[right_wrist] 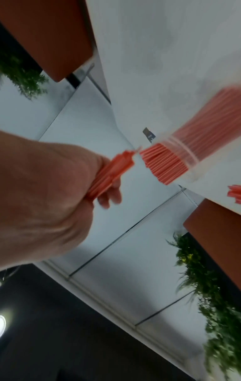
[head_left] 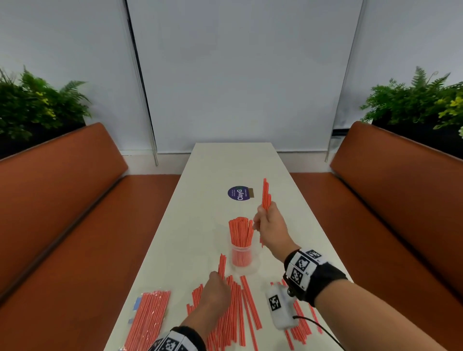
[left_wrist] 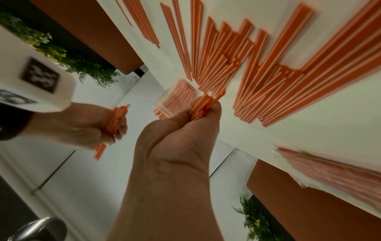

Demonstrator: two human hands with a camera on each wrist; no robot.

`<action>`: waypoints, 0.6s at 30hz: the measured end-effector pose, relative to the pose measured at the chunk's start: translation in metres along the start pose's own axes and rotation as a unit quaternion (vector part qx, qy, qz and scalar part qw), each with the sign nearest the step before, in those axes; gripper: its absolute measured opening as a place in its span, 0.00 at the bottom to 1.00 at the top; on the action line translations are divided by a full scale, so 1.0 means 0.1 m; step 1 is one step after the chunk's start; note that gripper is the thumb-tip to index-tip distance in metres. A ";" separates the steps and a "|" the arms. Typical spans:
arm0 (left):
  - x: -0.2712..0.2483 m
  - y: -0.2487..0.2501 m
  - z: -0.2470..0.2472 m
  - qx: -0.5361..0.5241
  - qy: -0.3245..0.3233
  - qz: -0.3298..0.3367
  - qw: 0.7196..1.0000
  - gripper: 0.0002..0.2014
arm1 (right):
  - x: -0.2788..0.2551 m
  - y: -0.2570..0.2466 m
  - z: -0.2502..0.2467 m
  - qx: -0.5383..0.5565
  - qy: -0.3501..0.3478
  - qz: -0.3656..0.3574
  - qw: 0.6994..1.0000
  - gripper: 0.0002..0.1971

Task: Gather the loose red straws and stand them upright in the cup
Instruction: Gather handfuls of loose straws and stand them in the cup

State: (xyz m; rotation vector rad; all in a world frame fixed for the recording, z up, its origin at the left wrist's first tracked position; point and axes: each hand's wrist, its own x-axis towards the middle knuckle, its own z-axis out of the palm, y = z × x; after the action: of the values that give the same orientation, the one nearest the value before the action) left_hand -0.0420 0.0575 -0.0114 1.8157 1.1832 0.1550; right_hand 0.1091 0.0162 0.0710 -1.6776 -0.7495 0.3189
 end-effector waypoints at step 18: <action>0.12 -0.07 0.04 -0.075 -0.012 -0.038 0.996 0.08 | 0.40 0.63 0.44 0.036 -0.063 -0.013 0.997 0.15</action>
State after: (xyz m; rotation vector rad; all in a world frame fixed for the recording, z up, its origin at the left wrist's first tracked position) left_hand -0.0378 0.0650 -0.0229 1.6351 1.1911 0.1732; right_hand 0.1327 0.0705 0.0070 -1.5893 -0.8427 0.4305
